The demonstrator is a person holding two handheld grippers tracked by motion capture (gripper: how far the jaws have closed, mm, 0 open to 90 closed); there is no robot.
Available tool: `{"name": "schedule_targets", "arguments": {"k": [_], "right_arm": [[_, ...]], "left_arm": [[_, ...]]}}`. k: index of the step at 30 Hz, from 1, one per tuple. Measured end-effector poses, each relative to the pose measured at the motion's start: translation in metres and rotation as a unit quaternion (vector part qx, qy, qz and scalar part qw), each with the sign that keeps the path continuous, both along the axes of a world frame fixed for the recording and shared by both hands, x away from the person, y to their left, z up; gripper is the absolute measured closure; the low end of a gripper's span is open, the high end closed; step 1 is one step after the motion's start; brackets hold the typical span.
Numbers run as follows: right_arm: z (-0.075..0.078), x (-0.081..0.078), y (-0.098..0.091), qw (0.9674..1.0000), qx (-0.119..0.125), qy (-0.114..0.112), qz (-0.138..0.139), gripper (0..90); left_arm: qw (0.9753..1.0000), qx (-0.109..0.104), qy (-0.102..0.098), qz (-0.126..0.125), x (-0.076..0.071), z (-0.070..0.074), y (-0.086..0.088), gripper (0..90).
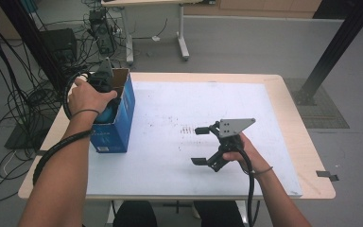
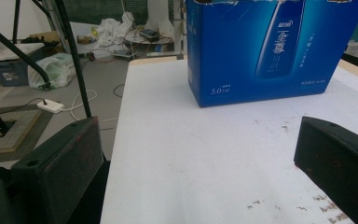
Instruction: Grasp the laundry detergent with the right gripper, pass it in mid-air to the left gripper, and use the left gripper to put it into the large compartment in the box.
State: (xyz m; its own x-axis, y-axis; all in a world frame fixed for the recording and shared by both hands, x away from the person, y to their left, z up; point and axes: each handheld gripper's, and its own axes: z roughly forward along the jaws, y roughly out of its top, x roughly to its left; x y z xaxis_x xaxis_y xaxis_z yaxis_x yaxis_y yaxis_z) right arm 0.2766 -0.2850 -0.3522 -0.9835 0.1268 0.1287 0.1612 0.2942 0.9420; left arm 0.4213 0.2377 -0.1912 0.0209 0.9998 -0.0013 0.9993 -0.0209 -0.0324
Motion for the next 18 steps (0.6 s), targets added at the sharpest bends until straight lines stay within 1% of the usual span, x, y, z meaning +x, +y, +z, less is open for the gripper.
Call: {"name": "schedule_targets", "arguments": {"k": [18], "right_arm": [[0.0003, 0.0003, 0.0, 1.0, -0.002, 0.001, 0.002, 1.1]], "left_arm": [[1.0, -0.001, 0.001, 0.0, 0.0, -0.0001, 0.0003, 37.7]]}}
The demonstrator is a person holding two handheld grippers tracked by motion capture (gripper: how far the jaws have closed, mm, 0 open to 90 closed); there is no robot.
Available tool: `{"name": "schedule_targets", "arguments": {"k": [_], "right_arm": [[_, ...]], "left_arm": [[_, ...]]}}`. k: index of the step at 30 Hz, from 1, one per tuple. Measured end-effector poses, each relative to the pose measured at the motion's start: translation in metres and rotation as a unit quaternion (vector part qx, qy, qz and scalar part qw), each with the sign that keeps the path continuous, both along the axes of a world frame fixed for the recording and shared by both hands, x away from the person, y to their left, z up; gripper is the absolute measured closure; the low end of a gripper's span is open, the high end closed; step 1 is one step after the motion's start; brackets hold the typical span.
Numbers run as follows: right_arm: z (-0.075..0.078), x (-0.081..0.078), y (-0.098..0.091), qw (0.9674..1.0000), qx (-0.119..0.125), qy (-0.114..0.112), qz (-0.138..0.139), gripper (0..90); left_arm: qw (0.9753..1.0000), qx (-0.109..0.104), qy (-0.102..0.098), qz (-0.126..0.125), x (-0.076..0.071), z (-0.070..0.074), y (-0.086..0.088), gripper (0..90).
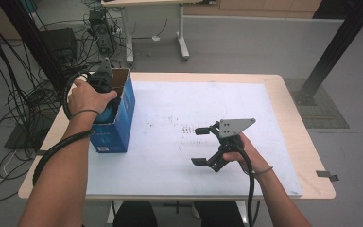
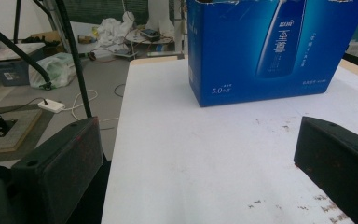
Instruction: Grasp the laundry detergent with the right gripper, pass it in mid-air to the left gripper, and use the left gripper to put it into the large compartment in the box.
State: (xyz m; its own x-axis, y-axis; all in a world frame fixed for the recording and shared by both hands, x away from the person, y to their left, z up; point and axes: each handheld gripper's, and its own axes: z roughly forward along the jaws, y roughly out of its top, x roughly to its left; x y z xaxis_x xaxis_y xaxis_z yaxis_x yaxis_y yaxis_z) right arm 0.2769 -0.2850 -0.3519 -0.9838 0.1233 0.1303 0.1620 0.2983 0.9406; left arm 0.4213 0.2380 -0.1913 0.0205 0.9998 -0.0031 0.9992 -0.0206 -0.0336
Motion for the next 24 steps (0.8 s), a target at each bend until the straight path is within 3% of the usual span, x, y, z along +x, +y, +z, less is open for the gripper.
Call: {"name": "schedule_targets", "arguments": {"k": [24], "right_arm": [[0.0013, 0.0011, -0.0008, 1.0, -0.001, 0.0, -0.001, 1.1]], "left_arm": [[1.0, 0.0, 0.003, 0.002, 0.0014, -0.0001, -0.0005, 37.7]]}}
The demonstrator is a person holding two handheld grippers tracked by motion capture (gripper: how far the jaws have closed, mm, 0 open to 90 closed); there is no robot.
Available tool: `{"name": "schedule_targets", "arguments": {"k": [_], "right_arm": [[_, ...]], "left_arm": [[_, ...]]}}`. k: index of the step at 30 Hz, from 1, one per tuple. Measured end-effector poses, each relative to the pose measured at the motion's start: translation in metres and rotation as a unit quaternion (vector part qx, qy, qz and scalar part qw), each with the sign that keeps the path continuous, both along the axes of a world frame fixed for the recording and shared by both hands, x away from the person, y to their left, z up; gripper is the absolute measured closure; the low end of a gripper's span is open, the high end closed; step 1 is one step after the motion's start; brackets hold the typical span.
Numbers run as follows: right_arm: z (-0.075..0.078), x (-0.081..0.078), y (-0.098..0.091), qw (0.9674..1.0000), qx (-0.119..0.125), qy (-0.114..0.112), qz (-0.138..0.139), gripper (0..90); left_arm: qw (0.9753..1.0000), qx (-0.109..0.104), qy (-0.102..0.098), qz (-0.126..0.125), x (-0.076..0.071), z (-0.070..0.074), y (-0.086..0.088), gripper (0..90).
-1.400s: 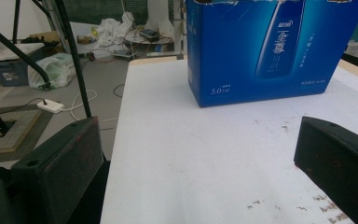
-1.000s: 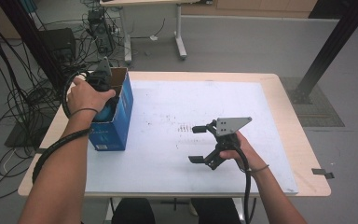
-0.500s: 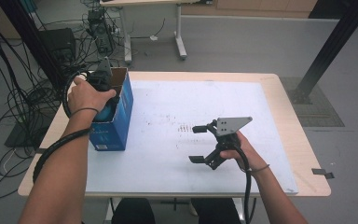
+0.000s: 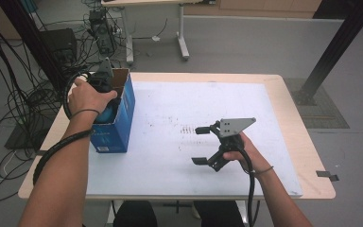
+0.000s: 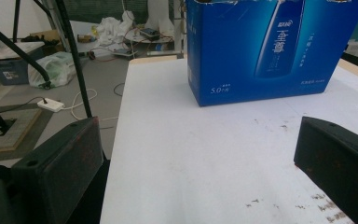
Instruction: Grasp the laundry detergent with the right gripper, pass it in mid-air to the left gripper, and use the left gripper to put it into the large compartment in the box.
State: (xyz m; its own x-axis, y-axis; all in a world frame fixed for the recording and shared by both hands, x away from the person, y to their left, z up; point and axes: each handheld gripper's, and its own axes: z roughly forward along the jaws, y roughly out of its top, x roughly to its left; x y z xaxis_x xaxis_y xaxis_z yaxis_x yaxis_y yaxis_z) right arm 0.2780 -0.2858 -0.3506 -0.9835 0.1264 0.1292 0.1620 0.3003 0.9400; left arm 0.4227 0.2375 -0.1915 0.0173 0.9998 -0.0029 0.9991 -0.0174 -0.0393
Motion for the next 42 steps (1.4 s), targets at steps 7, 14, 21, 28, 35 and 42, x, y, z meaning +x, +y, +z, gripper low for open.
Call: {"name": "schedule_targets", "arguments": {"k": [7, 14, 21, 28, 35, 42], "right_arm": [[0.0007, 0.0, 0.0, 1.0, 0.0, -0.001, 0.0, 1.1], [0.0013, -0.0001, -0.0001, 1.0, 0.001, -0.002, 0.001, 1.2], [0.0019, -0.0001, 0.0005, 1.0, -0.001, -0.003, 0.002, 1.2], [0.0016, 0.0003, 0.0021, 1.0, -0.001, -0.002, 0.004, 1.2], [0.0015, 0.0006, 0.0031, 1.0, -0.003, -0.001, 0.004, 1.2], [0.0017, 0.0005, 0.0034, 1.0, -0.002, -0.002, 0.005, 1.2]], "left_arm": [[1.0, 0.0, -0.002, 0.0, -0.0012, 0.0001, -0.0001, 37.7], [1.0, 0.0, -0.002, 0.001, -0.0014, 0.0002, 0.0001, 37.7], [1.0, 0.0, -0.003, 0.002, -0.0018, 0.0002, 0.0003, 37.7], [1.0, -0.001, -0.003, 0.003, -0.0026, 0.0003, 0.0011, 37.6], [1.0, 0.0, -0.003, 0.003, -0.0025, 0.0001, 0.0002, 37.7], [1.0, 0.0, -0.004, 0.004, -0.0028, 0.0003, 0.0006, 37.7]]}}
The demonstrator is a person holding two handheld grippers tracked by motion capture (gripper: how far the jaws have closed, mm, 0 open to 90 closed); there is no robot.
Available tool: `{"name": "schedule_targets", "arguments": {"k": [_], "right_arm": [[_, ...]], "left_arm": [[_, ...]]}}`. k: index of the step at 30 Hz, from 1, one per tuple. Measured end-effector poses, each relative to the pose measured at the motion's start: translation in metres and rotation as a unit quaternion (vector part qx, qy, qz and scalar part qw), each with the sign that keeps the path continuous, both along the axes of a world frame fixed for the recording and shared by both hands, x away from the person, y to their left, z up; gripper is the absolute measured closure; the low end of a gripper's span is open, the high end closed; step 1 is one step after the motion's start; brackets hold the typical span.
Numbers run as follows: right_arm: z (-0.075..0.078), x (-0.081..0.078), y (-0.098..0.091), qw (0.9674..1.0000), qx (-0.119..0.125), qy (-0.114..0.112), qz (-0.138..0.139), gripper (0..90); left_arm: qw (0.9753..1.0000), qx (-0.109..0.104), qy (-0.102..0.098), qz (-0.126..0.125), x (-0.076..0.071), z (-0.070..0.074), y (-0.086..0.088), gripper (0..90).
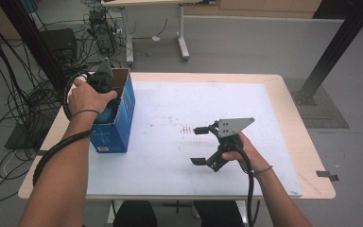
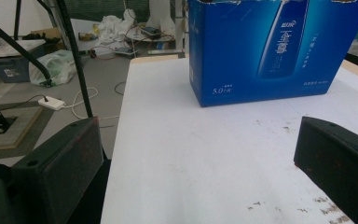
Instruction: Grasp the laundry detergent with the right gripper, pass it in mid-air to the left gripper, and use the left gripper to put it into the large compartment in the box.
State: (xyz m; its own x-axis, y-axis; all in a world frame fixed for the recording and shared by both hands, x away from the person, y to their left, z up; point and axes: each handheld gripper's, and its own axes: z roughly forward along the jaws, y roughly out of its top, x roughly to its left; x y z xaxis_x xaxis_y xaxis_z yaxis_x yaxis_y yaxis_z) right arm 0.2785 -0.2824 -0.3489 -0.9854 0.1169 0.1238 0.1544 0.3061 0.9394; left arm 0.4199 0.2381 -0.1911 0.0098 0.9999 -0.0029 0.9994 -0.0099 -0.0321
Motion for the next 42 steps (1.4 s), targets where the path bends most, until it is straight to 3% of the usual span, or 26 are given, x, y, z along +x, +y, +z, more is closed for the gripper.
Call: {"name": "schedule_targets", "arguments": {"k": [22, 30, 42], "right_arm": [[0.0, 0.001, 0.003, 1.0, -0.005, 0.001, 0.004, 1.2], [-0.001, 0.002, 0.004, 1.0, -0.006, 0.004, 0.004, 1.2], [0.0, 0.002, 0.006, 0.9999, -0.008, 0.003, 0.006, 1.3]], "left_arm": [[1.0, -0.003, 0.006, -0.002, 0.003, 0.0, 0.003, 37.3], [0.9998, -0.02, 0.006, 0.004, 0.003, -0.001, 0.009, 36.9], [0.9998, -0.018, 0.009, 0.006, 0.004, 0.003, 0.01, 31.0]]}}
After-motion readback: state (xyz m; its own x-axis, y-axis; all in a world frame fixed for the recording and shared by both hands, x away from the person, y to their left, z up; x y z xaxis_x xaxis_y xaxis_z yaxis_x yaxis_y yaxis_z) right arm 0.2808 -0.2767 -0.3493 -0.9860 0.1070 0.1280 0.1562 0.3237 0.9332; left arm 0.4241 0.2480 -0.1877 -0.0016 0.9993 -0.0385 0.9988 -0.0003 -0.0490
